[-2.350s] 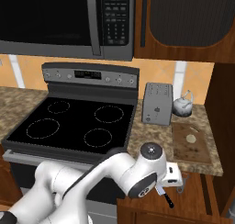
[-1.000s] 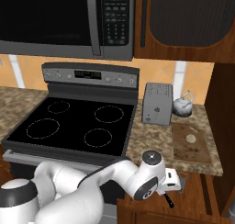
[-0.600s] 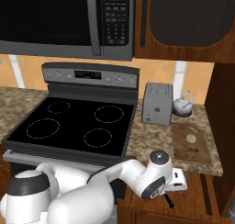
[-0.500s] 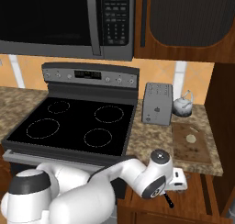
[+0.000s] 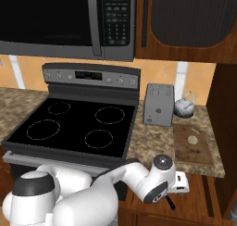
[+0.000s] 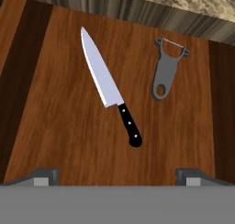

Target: Place the appropriate cutting tool for cutting the garlic skin on the cutting board.

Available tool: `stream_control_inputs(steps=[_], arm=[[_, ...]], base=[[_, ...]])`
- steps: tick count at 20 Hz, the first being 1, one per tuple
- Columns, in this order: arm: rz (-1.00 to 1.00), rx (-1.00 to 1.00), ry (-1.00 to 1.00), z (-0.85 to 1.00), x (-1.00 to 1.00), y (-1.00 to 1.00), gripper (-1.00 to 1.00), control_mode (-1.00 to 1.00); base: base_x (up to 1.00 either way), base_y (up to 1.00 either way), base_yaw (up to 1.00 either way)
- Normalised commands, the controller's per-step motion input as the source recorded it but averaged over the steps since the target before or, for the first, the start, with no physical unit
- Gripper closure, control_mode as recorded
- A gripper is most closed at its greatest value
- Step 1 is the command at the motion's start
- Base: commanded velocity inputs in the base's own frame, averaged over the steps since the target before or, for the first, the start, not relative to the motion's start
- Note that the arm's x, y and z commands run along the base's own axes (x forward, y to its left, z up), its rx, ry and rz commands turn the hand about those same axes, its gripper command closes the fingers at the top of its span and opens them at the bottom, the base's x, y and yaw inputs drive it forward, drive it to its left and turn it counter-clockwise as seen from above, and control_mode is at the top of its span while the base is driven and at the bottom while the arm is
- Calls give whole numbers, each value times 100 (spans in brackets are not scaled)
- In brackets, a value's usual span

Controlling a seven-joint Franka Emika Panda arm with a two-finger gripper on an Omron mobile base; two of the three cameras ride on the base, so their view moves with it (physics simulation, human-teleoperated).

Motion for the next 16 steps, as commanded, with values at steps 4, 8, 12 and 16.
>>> stream_control_inputs(steps=[4,8,12,16], arm=[[0,0,-1,-5,0,0,-100,-100],[2,0,3,-16,1,23,-100,-100],[2,0,0,-35,7,17,-100,-100],[2,0,0,-26,1,1,-100,-100]], base=[[0,0,0],[0,0,0],[0,0,0],[0,0,0]])
